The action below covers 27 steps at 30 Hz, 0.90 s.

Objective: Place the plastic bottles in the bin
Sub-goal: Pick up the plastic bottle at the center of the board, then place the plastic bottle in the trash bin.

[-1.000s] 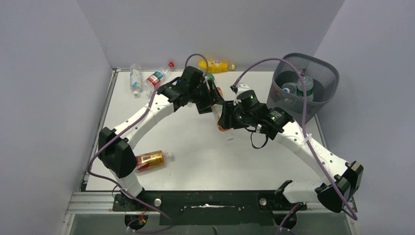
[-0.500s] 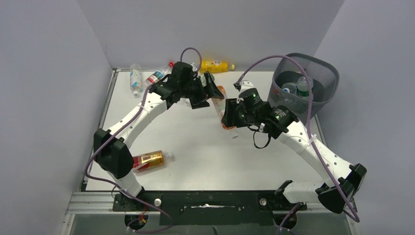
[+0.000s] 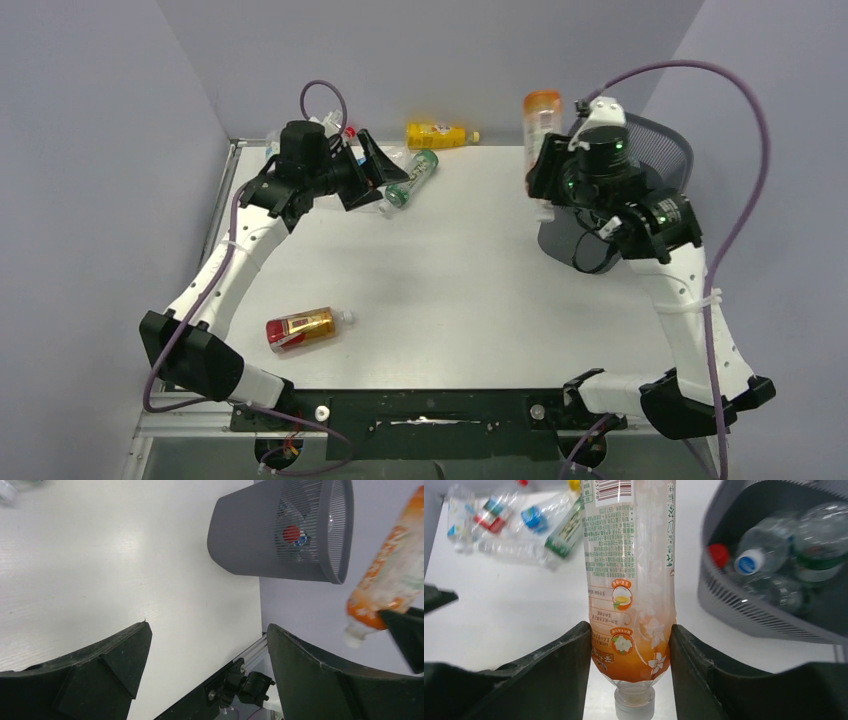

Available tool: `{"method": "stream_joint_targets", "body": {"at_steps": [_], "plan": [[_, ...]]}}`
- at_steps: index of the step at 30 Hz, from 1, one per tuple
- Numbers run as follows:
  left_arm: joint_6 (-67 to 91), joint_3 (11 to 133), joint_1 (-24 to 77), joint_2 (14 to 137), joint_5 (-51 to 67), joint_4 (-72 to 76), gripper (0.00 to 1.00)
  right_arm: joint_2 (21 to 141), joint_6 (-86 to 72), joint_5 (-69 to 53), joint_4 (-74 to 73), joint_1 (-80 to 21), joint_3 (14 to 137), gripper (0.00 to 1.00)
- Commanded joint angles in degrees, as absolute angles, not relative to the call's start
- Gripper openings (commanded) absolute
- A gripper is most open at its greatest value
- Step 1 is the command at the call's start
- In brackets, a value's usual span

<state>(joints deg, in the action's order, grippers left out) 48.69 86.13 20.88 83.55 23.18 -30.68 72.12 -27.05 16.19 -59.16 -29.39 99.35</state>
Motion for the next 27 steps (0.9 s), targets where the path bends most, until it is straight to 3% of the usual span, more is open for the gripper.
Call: {"method": "stream_joint_targets", "body": {"at_steps": [1, 13, 21, 25, 27], "plan": [[47.25, 83.1, 20.33, 81.55, 26.05, -27.02, 0.87, 72.77, -20.77, 19.32, -61.02, -22.19, 108.49, 0.44], [45.73, 76.8, 18.73, 75.25, 29.43, -23.03, 0.87, 78.56, -16.27, 6.36, -53.79, 3.16, 112.23, 0.46], [45.97, 75.17, 17.72, 74.54, 30.74, -22.37, 0.87, 84.5, -16.09, -0.45, -50.9, 8.66, 115.16, 0.48], [46.06, 74.86, 17.32, 74.61, 31.0, -22.15, 0.87, 87.19, -16.35, -2.59, -50.97, 9.06, 116.02, 0.59], [45.93, 74.94, 17.25, 74.45, 31.06, -22.36, 0.87, 87.36, -16.4, -3.75, -51.08, 9.01, 116.37, 0.74]]}}
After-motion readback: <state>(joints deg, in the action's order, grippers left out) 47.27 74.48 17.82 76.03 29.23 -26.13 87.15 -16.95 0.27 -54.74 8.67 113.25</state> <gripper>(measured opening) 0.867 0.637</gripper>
